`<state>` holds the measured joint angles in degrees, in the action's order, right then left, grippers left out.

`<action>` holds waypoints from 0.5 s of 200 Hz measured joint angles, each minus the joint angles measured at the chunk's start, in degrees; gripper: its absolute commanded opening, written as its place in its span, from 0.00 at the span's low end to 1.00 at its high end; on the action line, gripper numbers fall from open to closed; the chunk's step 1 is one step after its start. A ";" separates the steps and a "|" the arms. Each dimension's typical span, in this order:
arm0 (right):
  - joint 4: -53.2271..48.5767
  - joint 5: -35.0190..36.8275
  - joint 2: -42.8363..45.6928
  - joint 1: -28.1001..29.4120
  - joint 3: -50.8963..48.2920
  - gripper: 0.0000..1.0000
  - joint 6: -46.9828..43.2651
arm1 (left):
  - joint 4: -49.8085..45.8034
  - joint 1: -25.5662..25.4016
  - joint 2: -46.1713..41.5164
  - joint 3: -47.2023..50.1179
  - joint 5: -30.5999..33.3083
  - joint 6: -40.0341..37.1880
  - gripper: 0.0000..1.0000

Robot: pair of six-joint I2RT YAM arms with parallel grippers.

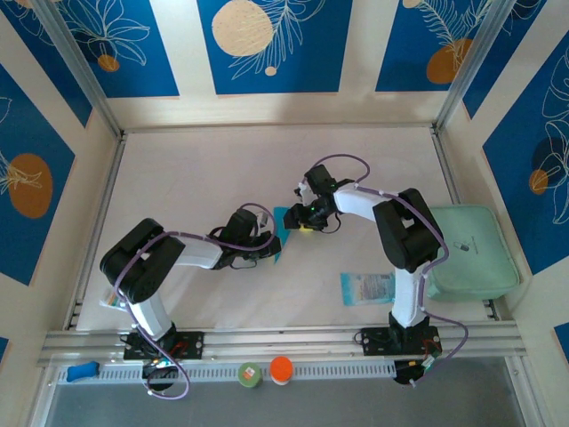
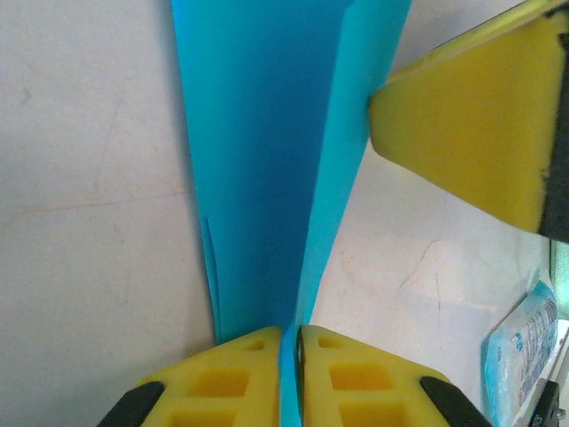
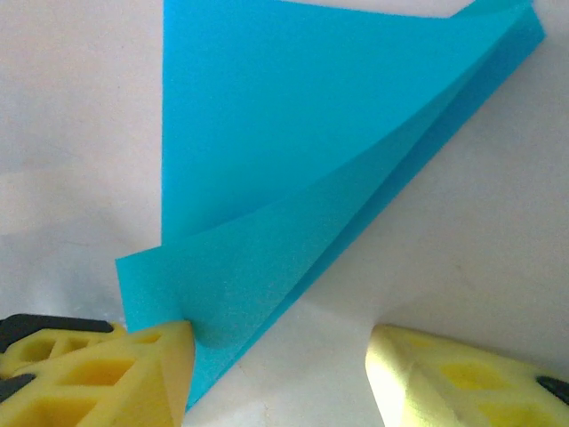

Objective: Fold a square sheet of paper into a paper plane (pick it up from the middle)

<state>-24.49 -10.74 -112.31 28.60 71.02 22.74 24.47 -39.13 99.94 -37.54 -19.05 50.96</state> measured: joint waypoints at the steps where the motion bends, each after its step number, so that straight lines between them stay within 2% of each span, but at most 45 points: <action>1: -0.17 0.24 -0.07 0.09 0.17 0.57 0.04 | 0.00 0.00 0.00 0.00 -0.02 0.00 0.14; 67: -8.44 8.22 -3.21 3.48 6.97 0.60 1.29 | 0.48 0.00 0.00 0.00 -0.79 0.02 0.22; 100: -11.06 10.45 -4.44 4.39 9.20 0.61 1.92 | 0.70 0.04 0.02 0.00 -1.01 0.22 0.21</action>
<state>-35.55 -0.30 -116.75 32.99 80.23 24.67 25.17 -39.09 99.96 -37.54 -20.05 51.18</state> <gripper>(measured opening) 0.606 0.218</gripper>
